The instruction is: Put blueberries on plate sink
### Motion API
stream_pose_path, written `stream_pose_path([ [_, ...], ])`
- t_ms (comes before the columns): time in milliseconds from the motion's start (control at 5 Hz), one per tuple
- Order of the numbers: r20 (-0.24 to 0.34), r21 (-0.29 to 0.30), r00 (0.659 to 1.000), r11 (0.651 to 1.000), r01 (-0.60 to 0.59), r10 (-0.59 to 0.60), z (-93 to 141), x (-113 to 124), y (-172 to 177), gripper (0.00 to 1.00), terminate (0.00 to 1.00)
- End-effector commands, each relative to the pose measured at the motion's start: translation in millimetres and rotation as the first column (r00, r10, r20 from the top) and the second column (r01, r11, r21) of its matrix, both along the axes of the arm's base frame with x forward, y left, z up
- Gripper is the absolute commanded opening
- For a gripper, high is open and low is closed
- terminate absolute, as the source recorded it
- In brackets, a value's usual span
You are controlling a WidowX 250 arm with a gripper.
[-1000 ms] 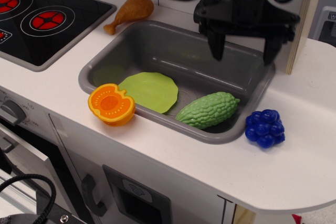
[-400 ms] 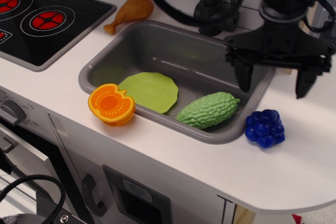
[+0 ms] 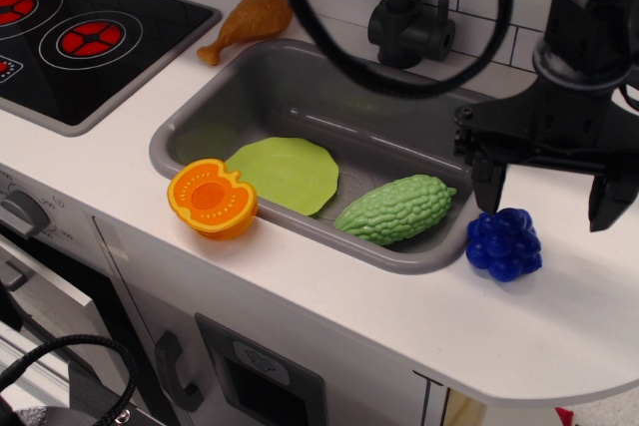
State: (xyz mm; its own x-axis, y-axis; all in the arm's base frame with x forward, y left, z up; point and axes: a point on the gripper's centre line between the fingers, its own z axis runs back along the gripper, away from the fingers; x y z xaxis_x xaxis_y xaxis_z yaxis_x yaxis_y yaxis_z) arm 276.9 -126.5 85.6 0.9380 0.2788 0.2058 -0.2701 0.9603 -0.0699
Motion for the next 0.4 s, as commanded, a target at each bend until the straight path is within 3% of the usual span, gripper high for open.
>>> stream_pose_path([
  [0,0.018,0.023,0.999,0.999,-0.049,0.048,-5,2,1,1.0,0.0],
  [200,0.012,0.039,0.998,0.997,-0.069,0.069,-15,2,2,1.0,0.0],
])
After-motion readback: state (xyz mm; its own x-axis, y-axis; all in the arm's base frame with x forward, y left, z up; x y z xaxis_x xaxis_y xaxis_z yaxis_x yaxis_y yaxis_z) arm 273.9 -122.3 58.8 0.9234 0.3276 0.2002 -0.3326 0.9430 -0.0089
